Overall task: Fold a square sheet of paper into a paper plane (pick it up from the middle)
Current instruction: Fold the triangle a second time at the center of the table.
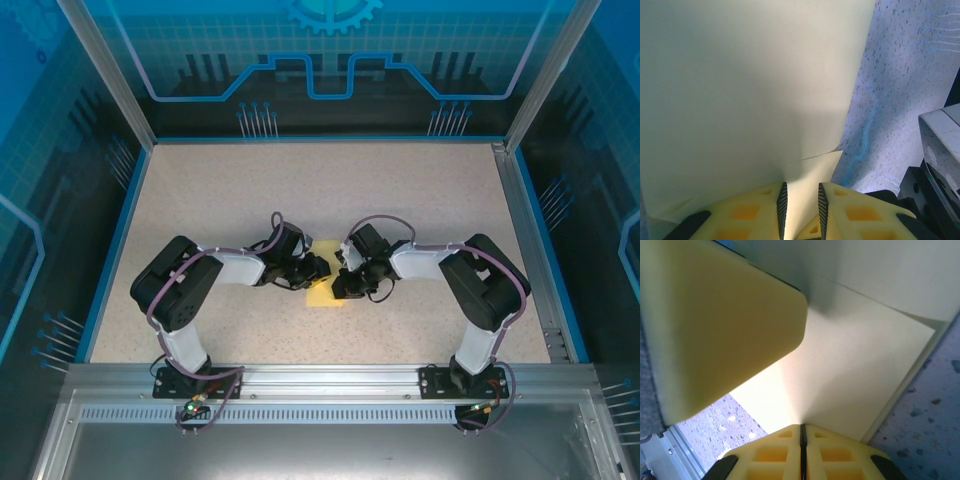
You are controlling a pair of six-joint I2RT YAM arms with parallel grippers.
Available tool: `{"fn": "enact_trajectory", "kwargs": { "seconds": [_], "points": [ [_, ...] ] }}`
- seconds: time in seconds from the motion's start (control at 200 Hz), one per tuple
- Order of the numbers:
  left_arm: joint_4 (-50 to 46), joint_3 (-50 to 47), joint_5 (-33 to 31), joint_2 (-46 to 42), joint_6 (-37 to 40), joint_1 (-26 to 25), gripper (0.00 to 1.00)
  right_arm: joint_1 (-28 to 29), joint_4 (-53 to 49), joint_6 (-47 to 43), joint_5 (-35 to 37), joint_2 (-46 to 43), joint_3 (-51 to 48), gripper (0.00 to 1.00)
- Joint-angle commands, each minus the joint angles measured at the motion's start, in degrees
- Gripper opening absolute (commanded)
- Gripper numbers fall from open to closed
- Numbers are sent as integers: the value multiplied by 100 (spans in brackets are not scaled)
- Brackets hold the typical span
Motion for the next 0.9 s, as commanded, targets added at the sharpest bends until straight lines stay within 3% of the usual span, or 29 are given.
{"fn": "enact_trajectory", "kwargs": {
  "seconds": [0.0,0.275,0.605,0.89],
  "points": [
    [-354,-160,-113,165,128,-65,27,12,-324,-37,64,141,-124,9],
    [-344,-205,-124,134,144,-66,26,-1,-210,93,-417,-305,-208,10],
    [-380,-220,-139,102,144,-65,26,-83,-264,250,-74,186,-443,9],
    [-388,-194,-140,95,158,-64,26,-105,-584,154,76,-688,-307,12]
  ]
}}
